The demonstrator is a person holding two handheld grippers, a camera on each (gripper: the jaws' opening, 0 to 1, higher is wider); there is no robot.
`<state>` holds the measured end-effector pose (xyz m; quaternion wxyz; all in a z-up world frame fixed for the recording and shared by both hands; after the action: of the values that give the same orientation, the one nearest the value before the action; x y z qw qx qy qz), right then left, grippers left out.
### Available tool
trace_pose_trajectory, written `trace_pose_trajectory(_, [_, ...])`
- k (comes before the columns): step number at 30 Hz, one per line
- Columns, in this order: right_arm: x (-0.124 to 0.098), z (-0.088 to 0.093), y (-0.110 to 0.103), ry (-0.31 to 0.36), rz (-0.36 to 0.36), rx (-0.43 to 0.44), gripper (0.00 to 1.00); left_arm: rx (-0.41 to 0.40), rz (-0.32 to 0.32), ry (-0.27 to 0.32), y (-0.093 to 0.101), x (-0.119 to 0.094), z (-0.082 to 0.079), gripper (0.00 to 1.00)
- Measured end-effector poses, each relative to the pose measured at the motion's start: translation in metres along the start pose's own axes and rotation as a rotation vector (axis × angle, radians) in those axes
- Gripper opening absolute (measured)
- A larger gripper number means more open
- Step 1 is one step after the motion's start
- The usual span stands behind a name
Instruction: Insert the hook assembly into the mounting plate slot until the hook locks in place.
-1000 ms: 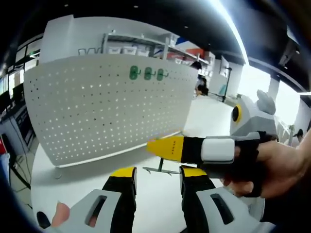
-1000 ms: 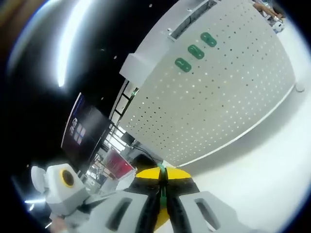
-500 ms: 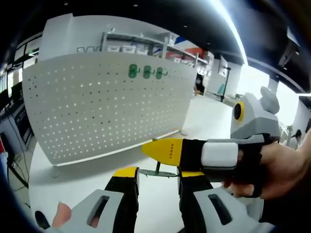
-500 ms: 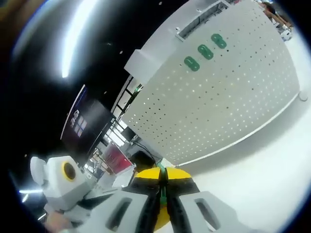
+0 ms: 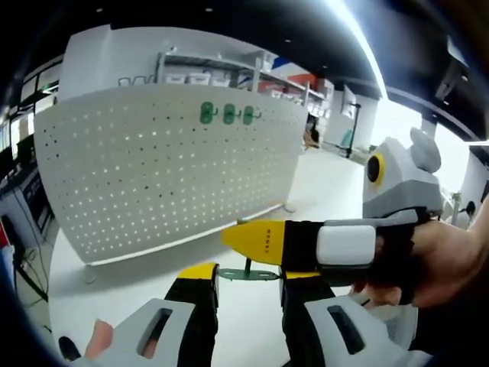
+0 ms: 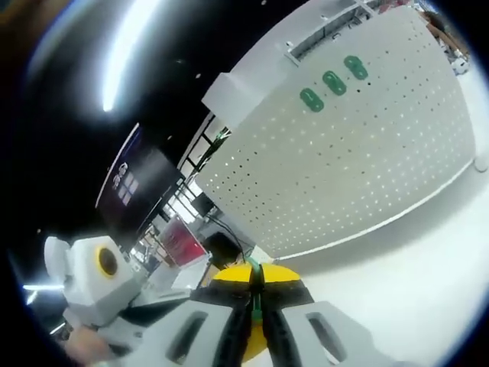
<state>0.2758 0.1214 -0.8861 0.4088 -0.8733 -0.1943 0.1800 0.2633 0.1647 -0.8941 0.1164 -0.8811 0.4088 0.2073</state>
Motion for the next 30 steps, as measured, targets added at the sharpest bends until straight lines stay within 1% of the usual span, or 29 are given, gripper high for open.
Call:
trace_pose_trajectory(4, [0.000,0.001,0.003,-0.007,0.005,0.003,0.00,0.029,0.005,-0.007,0.000,0.001,0.002,0.30])
trace_pose_trajectory(11, [0.000,0.002,0.002,-0.018,0.008,-0.025,0.00,0.029,0.014,-0.004,-0.001,0.001,0.003,0.30])
trace_pose_trajectory(16, [0.001,0.002,0.002,-0.031,0.006,-0.040,0.00,0.016,0.020,0.003,-0.002,0.001,0.004,0.30])
trace_pose_trajectory(20, [0.002,0.004,0.003,-0.054,0.003,-0.027,0.01,-0.001,0.031,-0.001,-0.003,0.001,0.006,0.30])
trace_pose_trajectory(25, [0.003,0.007,0.004,-0.094,0.007,-0.074,0.01,-0.015,0.039,-0.007,-0.003,0.002,0.010,0.29])
trace_pose_trajectory(30, [0.004,0.008,0.005,-0.108,0.008,-0.098,0.02,-0.038,0.048,-0.001,-0.004,0.002,0.013,0.29])
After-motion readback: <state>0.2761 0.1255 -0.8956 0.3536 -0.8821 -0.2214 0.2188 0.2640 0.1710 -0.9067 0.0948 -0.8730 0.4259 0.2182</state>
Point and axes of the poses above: the point that each gripper's makers call its tool centre point, and the gripper's own axes: x roughly forward along the fingers, y roughly to its right, z roughly out of its underside, the point moved 4 cm from there along -x, roughly backward along the fingers, and after that the axes turned 11 degrees about x, right-handed, at the moved point
